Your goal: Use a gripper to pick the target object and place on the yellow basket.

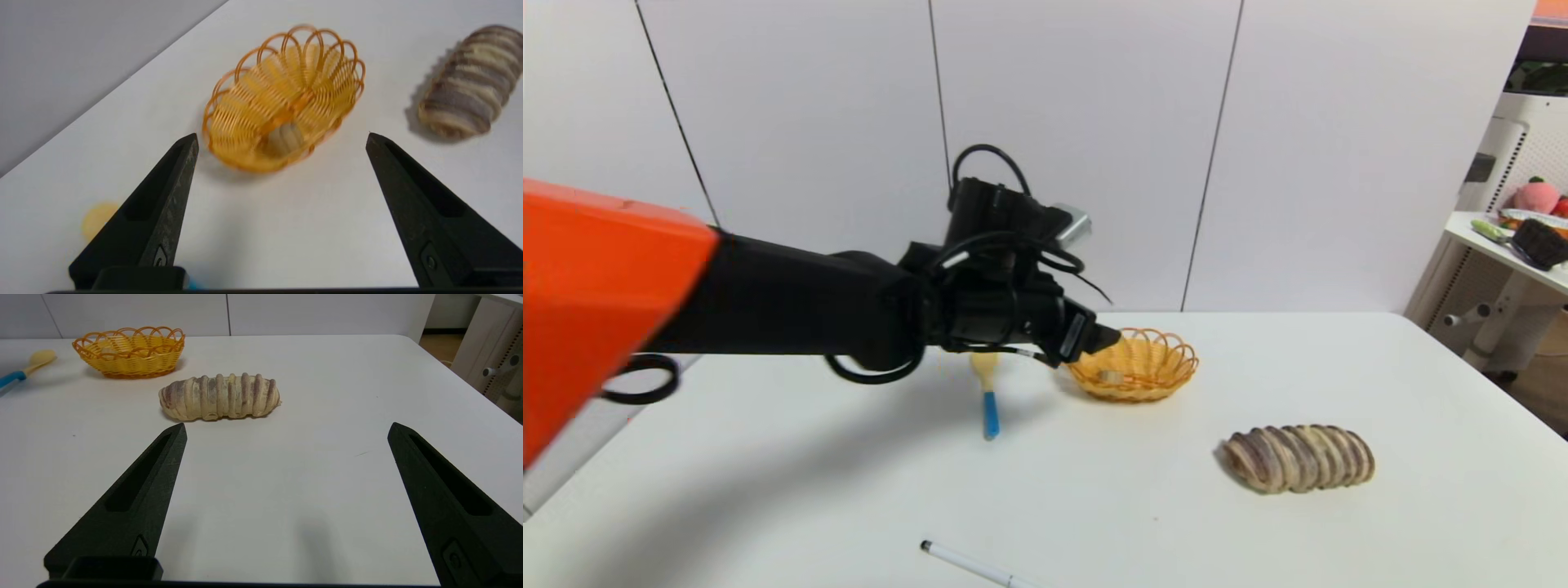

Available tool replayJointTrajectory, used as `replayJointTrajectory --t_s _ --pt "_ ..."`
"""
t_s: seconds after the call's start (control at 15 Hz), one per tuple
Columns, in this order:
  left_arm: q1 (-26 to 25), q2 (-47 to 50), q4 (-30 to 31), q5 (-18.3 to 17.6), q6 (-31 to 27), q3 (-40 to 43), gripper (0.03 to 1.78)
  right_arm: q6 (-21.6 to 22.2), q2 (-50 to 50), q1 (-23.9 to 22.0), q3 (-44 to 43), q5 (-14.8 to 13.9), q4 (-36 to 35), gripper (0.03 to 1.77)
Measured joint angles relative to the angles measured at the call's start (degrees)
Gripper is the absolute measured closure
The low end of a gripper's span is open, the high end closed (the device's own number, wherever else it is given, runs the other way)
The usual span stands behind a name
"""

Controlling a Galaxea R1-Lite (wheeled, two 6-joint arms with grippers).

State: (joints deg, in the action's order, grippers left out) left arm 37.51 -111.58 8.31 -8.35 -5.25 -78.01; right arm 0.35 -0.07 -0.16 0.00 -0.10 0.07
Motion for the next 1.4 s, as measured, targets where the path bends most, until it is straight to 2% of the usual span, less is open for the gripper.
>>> replayJointTrajectory --t_s 0.27,0.53,0.67,0.93,1.27,1.4 --pt "-7.75 26.49 1.35 0.11 -2.49 28.01 0.24 0.05 0.0 -0.02 0.0 0.02 0.02 0.1" --pt "-18.97 54.86 10.09 0.15 -1.05 57.83 0.18 0.02 0.0 -0.02 0.0 0.0 0.0 0.1" --pt "-23.24 68.36 13.18 0.37 0.18 67.38 0.17 0.0 0.0 -0.02 0.0 0.0 0.02 0.1" --pt "-29.11 89.02 6.68 1.88 2.32 75.7 0.14 0.05 0.0 -0.02 0.0 0.0 0.04 0.1" --pt "-33.33 94.83 4.04 3.47 4.63 77.5 0.14 0.05 0.0 -0.02 0.0 0.0 0.0 0.1" --pt "-34.21 96.17 -0.07 3.97 4.63 77.9 0.13 0.02 0.0 0.0 0.0 0.0 0.04 0.1"
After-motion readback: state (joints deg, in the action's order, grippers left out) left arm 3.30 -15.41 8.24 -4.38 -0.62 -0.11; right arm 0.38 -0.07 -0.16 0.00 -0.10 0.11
